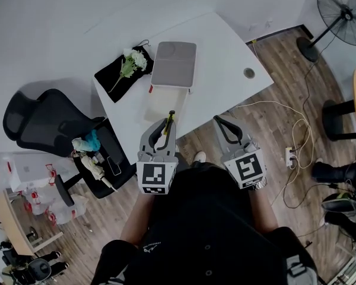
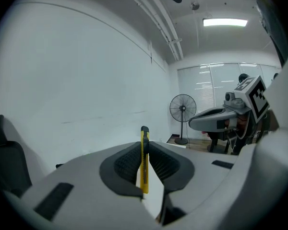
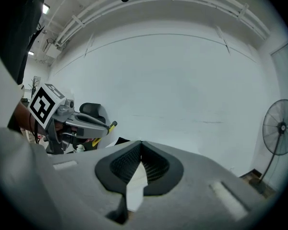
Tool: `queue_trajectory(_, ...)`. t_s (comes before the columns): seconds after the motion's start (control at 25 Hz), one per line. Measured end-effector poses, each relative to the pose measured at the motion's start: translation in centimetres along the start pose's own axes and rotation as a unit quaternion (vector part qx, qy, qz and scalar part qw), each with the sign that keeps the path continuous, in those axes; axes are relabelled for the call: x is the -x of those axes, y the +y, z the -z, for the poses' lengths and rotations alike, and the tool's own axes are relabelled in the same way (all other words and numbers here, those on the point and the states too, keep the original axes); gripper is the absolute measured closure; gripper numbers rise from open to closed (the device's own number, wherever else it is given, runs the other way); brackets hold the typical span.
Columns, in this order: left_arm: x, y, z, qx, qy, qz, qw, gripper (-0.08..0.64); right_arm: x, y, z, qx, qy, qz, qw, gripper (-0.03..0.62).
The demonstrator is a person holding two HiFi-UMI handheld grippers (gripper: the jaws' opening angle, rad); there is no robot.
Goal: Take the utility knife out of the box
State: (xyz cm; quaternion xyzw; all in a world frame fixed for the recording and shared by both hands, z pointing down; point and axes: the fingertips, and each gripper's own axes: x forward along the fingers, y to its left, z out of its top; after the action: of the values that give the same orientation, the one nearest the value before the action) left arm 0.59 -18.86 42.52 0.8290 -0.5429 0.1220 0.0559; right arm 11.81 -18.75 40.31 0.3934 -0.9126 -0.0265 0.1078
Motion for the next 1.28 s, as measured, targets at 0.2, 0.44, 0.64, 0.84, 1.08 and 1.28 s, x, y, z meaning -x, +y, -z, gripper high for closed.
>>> queue_trajectory(0.2,-0.3,0.5,-3.2,-0.019,-0.035,0.001,0.9992,0.511,0.1,-1.5,-3.2,0.028,-0.040,0.018,0.999,0.588)
queue_trajectory(0.44,-0.1,1.2,-7.7,-0.056,-0.079,-0.007,0.9953,0.511,0.4,-3.9,-6.6,0.017,-0.067,0.046,0.997,0.588)
queue_trajectory(0.64,0.1,1.9,-11.5,-0.066,-0.121,-0.008,0.9904,0.511,0.6,-5.1,-8.6,0.033,-0.064,0.058,0.996,0.588)
queue_trajectory(0.84,0.2,2.6,-14.0,-0.079,-0.141,-0.008,0.9868,0.511,0.4,-5.5,-11.9,0.069,-0.101,0.055,0.991,0.588)
queue_trajectory(1.08,0.1,3.4,-17.2,-0.087,-0.155,-0.013,0.9841,0.511,0.2,-6.4,-15.8,0.079,-0.138,0.053,0.986,0.588)
queue_trajectory(1.28,0.2,3.2,-20.3,-0.101,-0.190,-0.009,0.9766,0.511,0.1,-6.8,-18.1,0.093,-0.155,0.052,0.982,0.588)
